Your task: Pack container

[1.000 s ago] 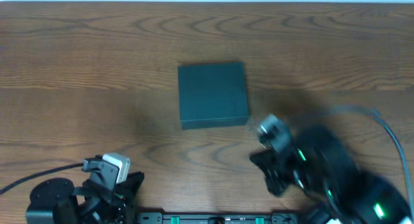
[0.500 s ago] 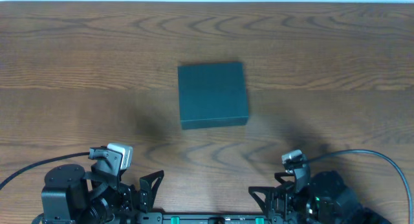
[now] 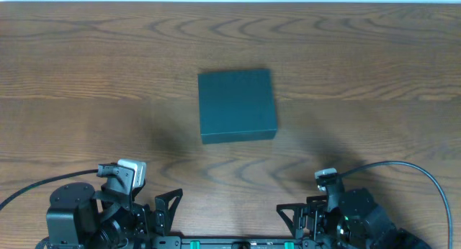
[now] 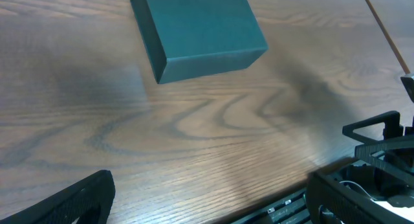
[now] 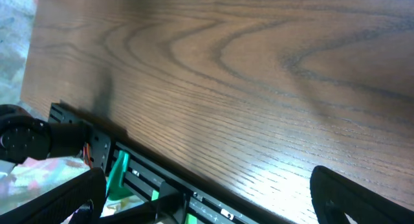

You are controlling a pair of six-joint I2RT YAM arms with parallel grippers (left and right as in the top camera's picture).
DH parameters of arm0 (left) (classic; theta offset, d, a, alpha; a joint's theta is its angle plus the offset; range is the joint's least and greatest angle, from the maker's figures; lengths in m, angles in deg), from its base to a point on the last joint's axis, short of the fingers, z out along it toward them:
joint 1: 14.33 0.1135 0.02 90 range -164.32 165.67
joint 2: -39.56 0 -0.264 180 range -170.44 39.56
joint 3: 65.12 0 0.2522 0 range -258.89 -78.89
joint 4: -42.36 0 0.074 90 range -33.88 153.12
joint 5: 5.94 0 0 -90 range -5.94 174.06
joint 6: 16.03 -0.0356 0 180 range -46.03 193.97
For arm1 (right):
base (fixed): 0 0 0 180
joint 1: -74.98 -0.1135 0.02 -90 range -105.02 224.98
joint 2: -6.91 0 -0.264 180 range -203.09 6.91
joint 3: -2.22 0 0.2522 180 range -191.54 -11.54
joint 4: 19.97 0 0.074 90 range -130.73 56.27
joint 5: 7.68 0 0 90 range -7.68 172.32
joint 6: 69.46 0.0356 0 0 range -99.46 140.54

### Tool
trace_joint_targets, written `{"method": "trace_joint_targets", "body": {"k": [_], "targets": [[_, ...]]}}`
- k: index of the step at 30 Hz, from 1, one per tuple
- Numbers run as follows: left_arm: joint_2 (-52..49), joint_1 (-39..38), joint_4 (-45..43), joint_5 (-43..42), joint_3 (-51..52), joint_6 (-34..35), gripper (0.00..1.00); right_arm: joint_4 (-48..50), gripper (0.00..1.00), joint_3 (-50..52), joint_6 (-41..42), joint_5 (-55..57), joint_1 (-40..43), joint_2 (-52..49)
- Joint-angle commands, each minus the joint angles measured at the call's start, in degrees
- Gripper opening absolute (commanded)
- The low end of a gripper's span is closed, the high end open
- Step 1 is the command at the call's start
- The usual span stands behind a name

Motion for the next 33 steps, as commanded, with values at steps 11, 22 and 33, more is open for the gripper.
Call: {"method": "trace_joint_targets", "body": {"k": [11, 22, 33], "targets": [[1.9, 0.2, -7.6, 12.9, 4.0, 0.6, 0.95, -0.1, 0.99, 0.1, 0.7, 0.8, -0.5, 0.2], [15.7, 4.3, -33.7, 18.4, 29.2, 0.6, 0.95, -0.1, 0.99, 0.1, 0.7, 0.8, -0.5, 0.2], [25.6, 5.8, -38.0, 20.2, 41.1, 0.5, 0.95, -0.1, 0.99, 0.1, 0.7, 0.8, -0.5, 0.2]]}}
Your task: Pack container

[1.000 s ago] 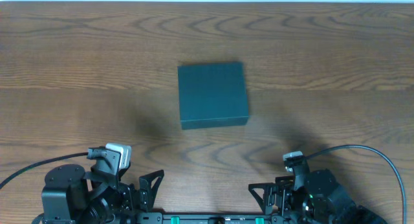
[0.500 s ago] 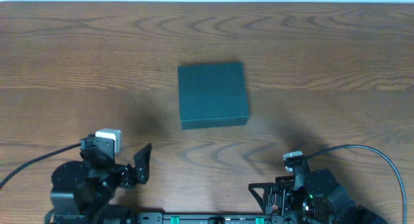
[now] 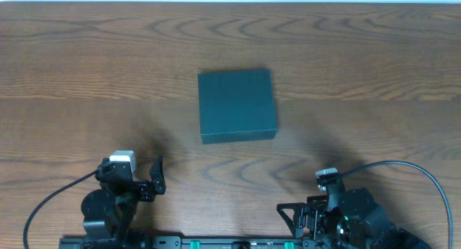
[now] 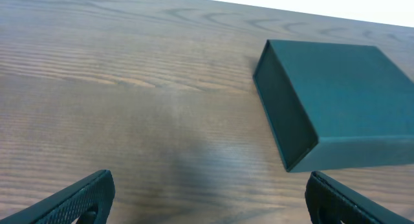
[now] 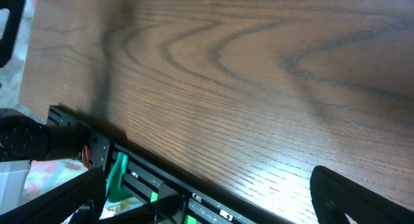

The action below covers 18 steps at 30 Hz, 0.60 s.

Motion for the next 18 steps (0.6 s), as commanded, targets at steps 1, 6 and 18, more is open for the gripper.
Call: {"method": "trace_joint_targets", "body": {"k": [1, 6, 18], "targets": [[1.3, 0.4, -1.1, 1.7, 2.0, 0.4, 0.95, 0.0, 0.99, 0.0, 0.5, 0.3, -0.5, 0.2], [1.3, 0.4, -3.4, 2.1, 5.1, 0.0, 0.95, 0.0, 0.99, 0.0, 0.5, 0.3, -0.5, 0.2], [1.3, 0.4, -6.9, 2.3, 8.3, 0.0, 0.95, 0.0, 0.99, 0.0, 0.5, 0.3, -0.5, 0.2]]}}
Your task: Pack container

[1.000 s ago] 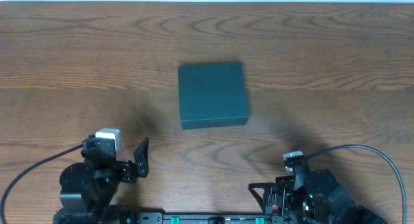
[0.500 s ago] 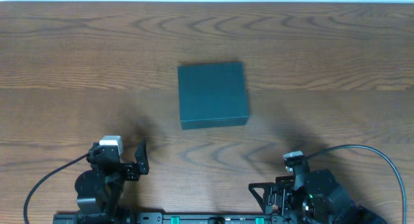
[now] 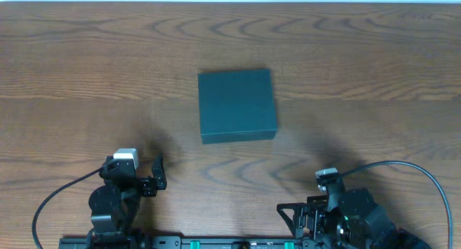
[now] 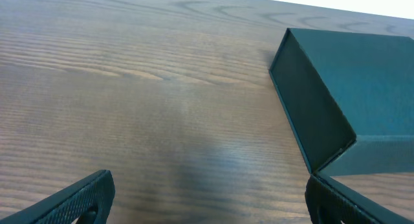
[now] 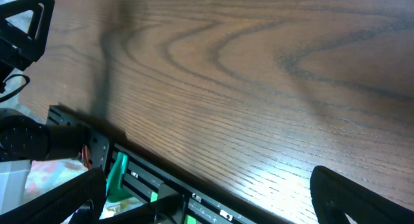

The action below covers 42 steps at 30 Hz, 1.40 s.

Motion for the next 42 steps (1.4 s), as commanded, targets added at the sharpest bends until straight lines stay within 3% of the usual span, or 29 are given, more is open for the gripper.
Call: {"method": "trace_joint_targets", "body": {"k": [1, 21, 27, 31, 33, 42], "targets": [[0.5, 0.3, -0.2, 0.6, 1.1, 0.0, 0.95, 0.0, 0.99, 0.0, 0.5, 0.3, -0.5, 0.2], [0.5, 0.3, -0.2, 0.6, 1.1, 0.0, 0.95, -0.1, 0.99, 0.0, 0.0, 0.4, -0.5, 0.2], [0.5, 0.3, -0.2, 0.6, 1.1, 0.0, 0.95, 2.7, 0.99, 0.3, -12.0, 7.3, -0.5, 0.3], [0.5, 0.3, -0.2, 0.6, 1.1, 0.0, 0.95, 12.0, 0.99, 3.5, -34.7, 8.0, -0.7, 3.3], [0.5, 0.3, -0.2, 0.6, 1.1, 0.0, 0.95, 15.6, 0.99, 6.4, -42.3, 8.1, -0.7, 5.9], [0.5, 0.3, -0.2, 0.6, 1.1, 0.0, 0.95, 23.0, 0.99, 20.2, -45.4, 8.0, -0.6, 17.3]]}}
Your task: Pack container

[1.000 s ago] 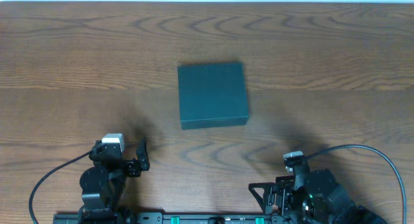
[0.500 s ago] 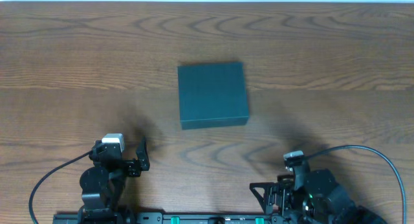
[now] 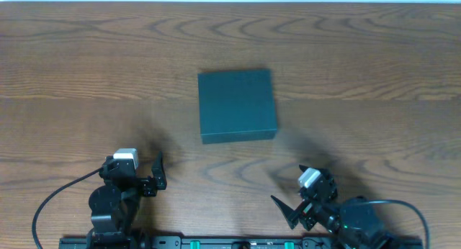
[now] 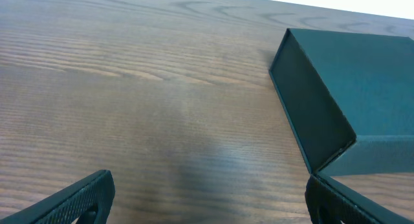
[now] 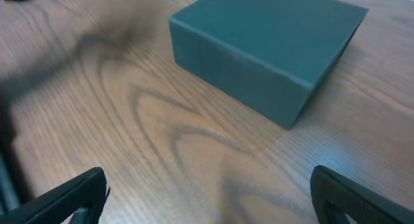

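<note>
A dark green closed box (image 3: 237,105) lies flat in the middle of the wooden table. My left gripper (image 3: 135,178) stands near the front edge, to the box's left and short of it, open and empty. The left wrist view has the box (image 4: 349,94) at the right, ahead of the open left gripper (image 4: 207,204). My right gripper (image 3: 301,193) is near the front edge, right of centre, angled toward the box, open and empty. In the right wrist view the box (image 5: 265,39) lies ahead of the right gripper (image 5: 210,201). No loose items are in view.
The wooden table (image 3: 72,76) runs to a white strip at the far edge. A black cable (image 3: 50,198) curves from the left arm at the front left. A rail with green clamps (image 3: 230,243) lines the front edge.
The right arm has left its folded pose at the front edge and now faces the box, its gripper still open. The left arm and the box have not moved.
Both arms were folded at the front edge, grippers open, with the box in the middle. Then the left gripper faced up the table with the box ahead to its right, then slightly nearer. Now the right gripper faces the box too.
</note>
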You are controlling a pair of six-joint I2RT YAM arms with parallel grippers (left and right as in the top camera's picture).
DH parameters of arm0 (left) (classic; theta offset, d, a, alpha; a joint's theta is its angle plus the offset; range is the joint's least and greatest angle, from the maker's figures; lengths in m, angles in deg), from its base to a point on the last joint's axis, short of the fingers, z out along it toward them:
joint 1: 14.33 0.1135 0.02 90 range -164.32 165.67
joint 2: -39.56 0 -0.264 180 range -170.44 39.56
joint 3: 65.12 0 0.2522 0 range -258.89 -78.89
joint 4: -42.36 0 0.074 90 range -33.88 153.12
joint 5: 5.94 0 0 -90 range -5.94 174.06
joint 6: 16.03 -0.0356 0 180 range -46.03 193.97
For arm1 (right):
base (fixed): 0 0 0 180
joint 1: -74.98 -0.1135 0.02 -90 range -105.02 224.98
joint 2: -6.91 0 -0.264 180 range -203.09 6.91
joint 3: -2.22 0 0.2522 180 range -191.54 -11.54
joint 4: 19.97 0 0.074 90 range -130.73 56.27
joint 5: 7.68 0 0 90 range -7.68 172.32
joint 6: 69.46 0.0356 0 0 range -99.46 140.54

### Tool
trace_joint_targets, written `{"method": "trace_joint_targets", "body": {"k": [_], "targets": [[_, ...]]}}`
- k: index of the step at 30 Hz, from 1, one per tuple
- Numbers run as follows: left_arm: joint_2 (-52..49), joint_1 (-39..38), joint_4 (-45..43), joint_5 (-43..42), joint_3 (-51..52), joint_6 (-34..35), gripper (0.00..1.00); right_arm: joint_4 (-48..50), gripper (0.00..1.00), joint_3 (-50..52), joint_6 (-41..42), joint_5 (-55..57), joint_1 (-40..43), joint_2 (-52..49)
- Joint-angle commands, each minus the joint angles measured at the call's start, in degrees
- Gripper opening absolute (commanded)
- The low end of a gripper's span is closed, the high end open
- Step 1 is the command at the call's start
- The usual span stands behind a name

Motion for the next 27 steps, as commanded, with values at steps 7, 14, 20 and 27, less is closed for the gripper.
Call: {"method": "trace_joint_targets", "body": {"k": [7, 14, 20, 27], "targets": [[0.4, 0.3, -0.2, 0.6, 1.1, 0.0, 0.95, 2.2, 0.99, 3.5, -3.0, 1.0, -0.6, 1.8], [0.4, 0.3, -0.2, 0.6, 1.1, 0.0, 0.95, 2.2, 0.99, 3.5, -3.0, 1.0, -0.5, 1.8], [0.4, 0.3, -0.2, 0.6, 1.1, 0.0, 0.95, 2.2, 0.99, 3.5, -2.9, 1.0, -0.5, 1.8], [0.4, 0.3, -0.2, 0.6, 1.1, 0.0, 0.95, 2.2, 0.99, 3.5, -3.0, 1.0, -0.5, 1.8]]}}
